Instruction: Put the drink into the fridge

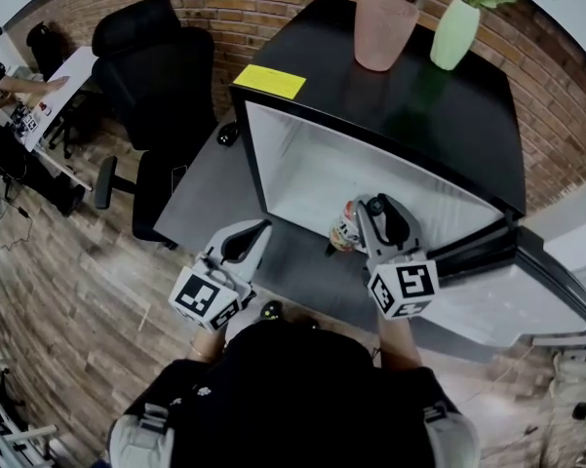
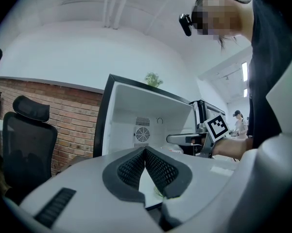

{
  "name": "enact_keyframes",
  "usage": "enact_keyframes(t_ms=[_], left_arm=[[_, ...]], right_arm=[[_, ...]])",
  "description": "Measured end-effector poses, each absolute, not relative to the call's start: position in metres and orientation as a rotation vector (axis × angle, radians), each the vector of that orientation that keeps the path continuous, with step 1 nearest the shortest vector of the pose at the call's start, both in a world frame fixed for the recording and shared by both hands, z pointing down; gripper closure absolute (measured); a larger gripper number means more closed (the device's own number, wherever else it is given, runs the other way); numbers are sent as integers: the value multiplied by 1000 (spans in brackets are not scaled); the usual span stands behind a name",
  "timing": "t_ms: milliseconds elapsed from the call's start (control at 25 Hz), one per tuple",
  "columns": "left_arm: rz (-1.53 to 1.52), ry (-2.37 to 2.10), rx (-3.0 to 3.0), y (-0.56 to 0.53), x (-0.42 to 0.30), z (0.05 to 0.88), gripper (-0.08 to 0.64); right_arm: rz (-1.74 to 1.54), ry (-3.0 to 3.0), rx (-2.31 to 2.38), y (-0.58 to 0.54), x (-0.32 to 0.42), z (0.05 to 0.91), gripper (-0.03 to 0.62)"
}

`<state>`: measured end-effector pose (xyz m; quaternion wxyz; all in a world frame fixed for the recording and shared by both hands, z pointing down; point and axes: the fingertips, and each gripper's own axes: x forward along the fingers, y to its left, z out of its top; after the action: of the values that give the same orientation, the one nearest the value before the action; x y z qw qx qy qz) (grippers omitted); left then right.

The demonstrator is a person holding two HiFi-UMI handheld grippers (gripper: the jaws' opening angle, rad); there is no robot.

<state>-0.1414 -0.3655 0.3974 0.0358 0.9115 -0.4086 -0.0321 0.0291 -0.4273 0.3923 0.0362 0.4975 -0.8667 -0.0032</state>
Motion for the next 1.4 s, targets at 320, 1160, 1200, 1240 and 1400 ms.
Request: enact_keyframes(t_ms=[320, 1160, 1200, 1240, 1400], left_arm=[[-108, -1230, 2802, -380, -147, 401, 557], [-103, -1231, 2795, -397, -148, 403, 557], [-104, -1232, 2795, -397, -149, 403, 557], [-104, -1234, 2795, -396, -149, 403, 557], [-101, -1235, 2795, -395, -150, 403, 557]], right_arm=[[-16, -2602, 1585, -455, 37, 395, 439], [5, -2480, 1648, -491, 65, 417, 439], [7, -2476, 1649, -491, 65, 418, 439], [9, -2472, 1650, -491, 66, 420, 439], [31, -2452, 1657, -492, 69, 427, 439]])
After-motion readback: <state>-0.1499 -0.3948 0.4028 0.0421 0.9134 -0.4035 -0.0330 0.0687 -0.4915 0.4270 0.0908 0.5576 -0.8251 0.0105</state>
